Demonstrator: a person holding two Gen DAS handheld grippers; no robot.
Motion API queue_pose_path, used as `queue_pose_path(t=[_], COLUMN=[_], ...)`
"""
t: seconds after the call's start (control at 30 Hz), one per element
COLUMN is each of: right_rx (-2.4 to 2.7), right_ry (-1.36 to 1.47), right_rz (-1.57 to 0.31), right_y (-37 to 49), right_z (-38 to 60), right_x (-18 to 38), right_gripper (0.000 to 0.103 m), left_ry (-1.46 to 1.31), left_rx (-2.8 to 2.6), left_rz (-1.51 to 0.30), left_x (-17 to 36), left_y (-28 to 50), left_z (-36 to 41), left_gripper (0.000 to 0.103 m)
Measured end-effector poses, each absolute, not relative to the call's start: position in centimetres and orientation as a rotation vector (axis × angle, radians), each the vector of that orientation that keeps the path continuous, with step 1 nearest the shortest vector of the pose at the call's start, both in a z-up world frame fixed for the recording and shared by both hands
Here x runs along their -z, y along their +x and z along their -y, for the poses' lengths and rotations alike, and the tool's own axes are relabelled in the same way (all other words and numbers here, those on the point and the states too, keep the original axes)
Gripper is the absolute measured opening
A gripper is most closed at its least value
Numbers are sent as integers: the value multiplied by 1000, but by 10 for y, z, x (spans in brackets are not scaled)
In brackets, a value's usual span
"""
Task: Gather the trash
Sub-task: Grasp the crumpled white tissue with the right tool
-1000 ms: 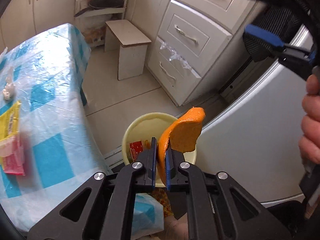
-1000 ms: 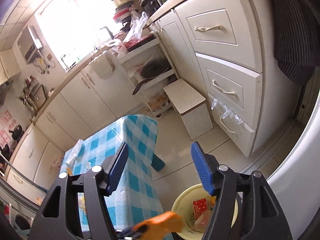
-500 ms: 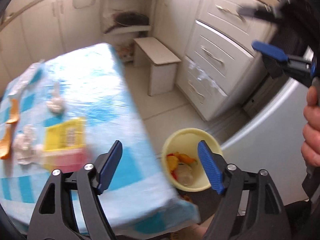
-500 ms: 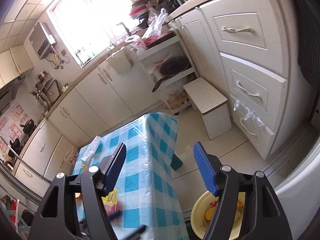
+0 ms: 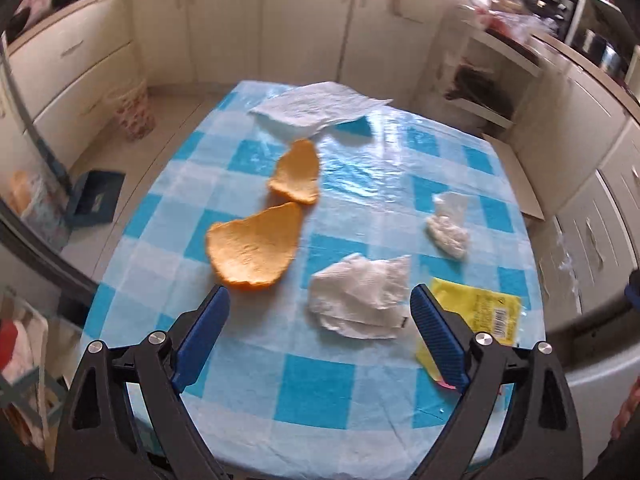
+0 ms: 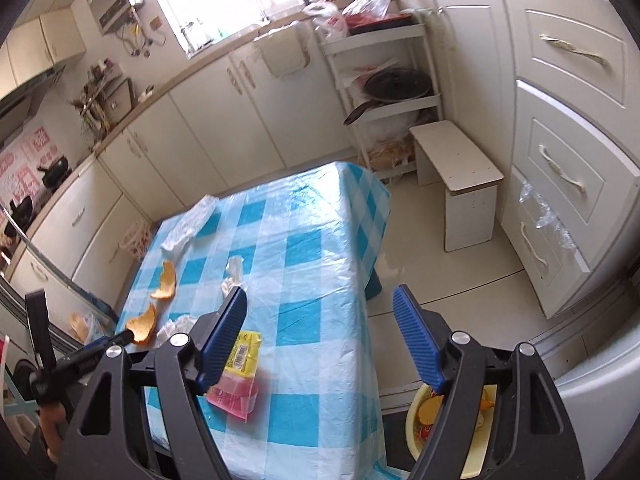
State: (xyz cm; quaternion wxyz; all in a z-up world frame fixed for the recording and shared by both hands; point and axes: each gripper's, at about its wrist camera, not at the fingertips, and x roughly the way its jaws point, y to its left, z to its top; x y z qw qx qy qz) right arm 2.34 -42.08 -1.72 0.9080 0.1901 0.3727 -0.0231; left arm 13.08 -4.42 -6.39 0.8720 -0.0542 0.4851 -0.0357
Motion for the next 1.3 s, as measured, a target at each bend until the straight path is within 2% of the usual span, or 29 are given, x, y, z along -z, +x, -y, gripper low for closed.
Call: queue_pose_path(t=[0.33,0.67,1.3], right_rx=[-58,-140,-387], right_ry=[292,196,-154], right_rz=[-862,-920,-970], right_y=[66,97,130], right_z=[351,295,167], right_x=[41,66,115], right_gripper=[78,79,79], left_ry=[-247,-250,-287], left_rx=[-30,-70,-117], left_rz=[-1134,-1155,-1172], left_x=[91,100,115], left_y=[142,151,184], left_z=[-18,-36,-43], left_gripper=[88,88,88])
